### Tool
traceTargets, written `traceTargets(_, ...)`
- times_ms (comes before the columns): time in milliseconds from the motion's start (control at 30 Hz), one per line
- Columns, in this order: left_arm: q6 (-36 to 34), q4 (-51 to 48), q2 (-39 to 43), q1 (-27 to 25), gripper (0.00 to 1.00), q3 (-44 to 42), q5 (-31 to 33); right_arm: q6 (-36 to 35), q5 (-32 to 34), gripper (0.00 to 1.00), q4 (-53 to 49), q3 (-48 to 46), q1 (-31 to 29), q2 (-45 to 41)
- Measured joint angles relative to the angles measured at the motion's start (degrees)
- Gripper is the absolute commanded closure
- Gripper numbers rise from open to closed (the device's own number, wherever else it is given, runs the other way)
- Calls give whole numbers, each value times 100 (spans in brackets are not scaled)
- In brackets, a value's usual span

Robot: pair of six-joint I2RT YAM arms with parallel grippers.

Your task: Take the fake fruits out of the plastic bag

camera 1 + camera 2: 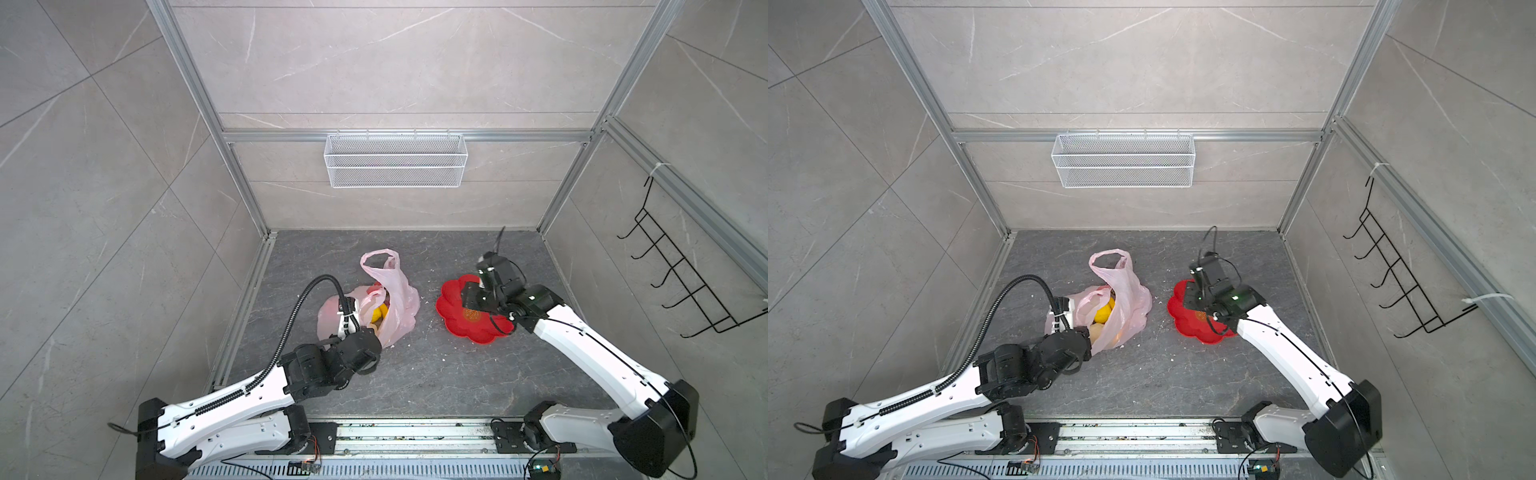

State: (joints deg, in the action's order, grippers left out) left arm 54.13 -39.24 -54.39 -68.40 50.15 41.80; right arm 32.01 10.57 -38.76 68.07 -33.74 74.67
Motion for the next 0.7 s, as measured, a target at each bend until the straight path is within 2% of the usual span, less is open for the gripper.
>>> traceTargets(100,284,-144,-219,-286,97,101,339,-87,-31,33,197,452,-634,581)
traceTargets(300,903,-737,-315,-420,97,101,992,-144,-37,27,428,1156,-1408,1766)
traceTargets(700,1469,-1115,-358,-461,97,50,1480,24,-162,25,496,2264,-1836,2839)
